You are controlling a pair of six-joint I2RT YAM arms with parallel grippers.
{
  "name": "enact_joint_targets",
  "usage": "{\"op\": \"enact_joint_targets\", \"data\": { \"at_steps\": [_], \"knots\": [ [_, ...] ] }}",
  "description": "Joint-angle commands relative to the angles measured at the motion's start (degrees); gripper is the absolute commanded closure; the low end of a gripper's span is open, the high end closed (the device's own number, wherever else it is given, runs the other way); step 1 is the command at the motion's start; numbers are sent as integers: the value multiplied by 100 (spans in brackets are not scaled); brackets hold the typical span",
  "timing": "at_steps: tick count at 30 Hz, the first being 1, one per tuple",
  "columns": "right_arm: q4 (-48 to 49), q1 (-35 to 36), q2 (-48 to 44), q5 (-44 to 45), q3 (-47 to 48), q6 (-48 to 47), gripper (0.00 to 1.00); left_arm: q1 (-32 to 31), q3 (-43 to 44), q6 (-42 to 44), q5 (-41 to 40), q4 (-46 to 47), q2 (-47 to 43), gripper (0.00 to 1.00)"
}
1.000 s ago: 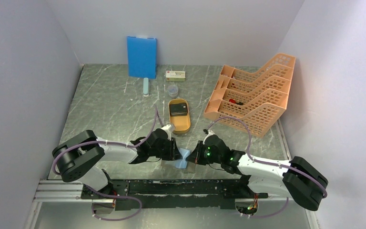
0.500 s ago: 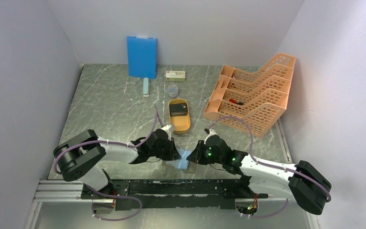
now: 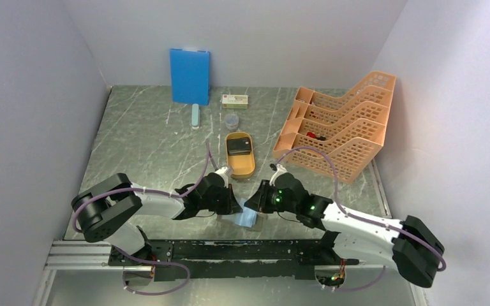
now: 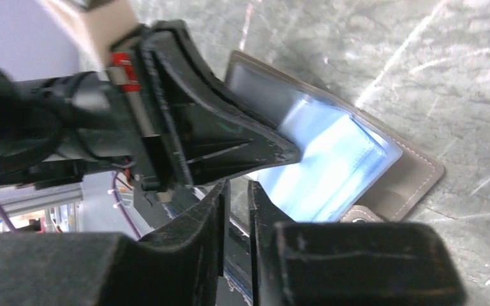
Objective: Put the credit cards into the card holder
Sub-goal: Turn over the card slot in the card holder.
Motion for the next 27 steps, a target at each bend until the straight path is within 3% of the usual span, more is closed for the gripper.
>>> {"op": "enact_joint_targets", "data": {
  "at_steps": [1,13,27],
  "knots": [
    [404,32,603,-240,-48,174,82,-38,-186,29,-180,-393,193,95],
    [551,28,1673,-155,-280,304,90,-39,-222,27,-192,-439,140,95],
    [-29,22,1380,220,-368,290,91,-36,-236,23,-294,-569,113,95]
  ]
}}
